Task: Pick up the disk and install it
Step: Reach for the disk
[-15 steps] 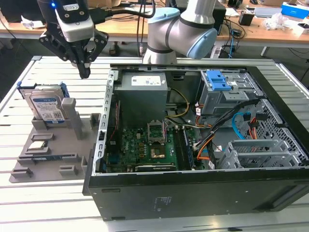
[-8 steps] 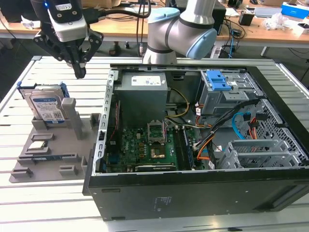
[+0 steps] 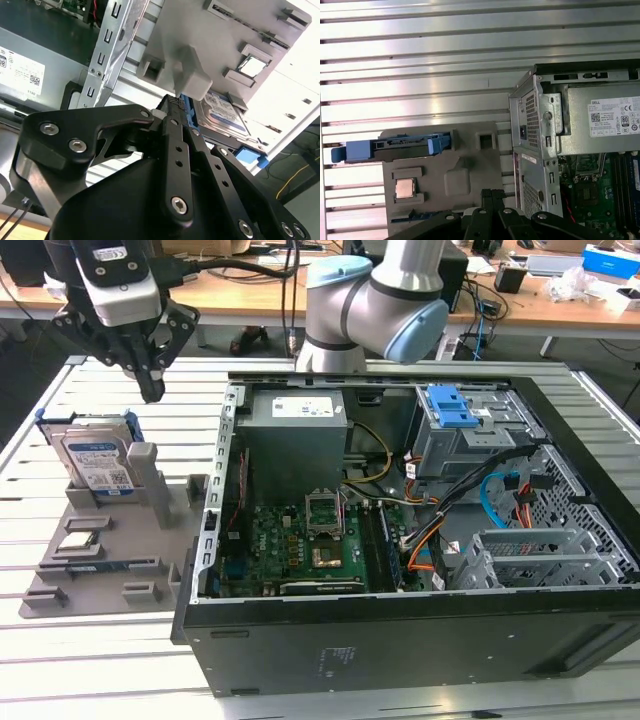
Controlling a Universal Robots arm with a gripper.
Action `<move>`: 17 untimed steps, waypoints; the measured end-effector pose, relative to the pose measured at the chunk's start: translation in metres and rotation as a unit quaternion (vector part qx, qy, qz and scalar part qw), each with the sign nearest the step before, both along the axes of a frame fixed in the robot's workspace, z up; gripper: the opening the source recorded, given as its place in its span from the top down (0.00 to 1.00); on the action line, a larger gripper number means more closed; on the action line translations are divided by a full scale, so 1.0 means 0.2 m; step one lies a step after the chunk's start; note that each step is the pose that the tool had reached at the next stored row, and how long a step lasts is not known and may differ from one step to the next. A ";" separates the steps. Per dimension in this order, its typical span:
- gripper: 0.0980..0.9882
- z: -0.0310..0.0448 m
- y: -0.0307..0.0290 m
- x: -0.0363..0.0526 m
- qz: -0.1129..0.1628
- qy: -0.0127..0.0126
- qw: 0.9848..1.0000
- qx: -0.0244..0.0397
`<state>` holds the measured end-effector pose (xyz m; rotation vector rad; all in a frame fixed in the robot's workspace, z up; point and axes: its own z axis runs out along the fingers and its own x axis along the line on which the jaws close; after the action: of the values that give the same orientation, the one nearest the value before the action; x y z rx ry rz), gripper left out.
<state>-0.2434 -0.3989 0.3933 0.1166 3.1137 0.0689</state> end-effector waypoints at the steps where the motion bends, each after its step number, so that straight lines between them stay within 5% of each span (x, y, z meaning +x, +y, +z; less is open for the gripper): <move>1: 0.99 0.000 0.000 -0.010 0.000 0.000 1.000 0.000; 17: 0.99 0.000 0.000 -0.119 0.000 0.000 1.000 0.000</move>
<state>-0.2671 -0.3989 0.3933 0.1165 3.1137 0.0689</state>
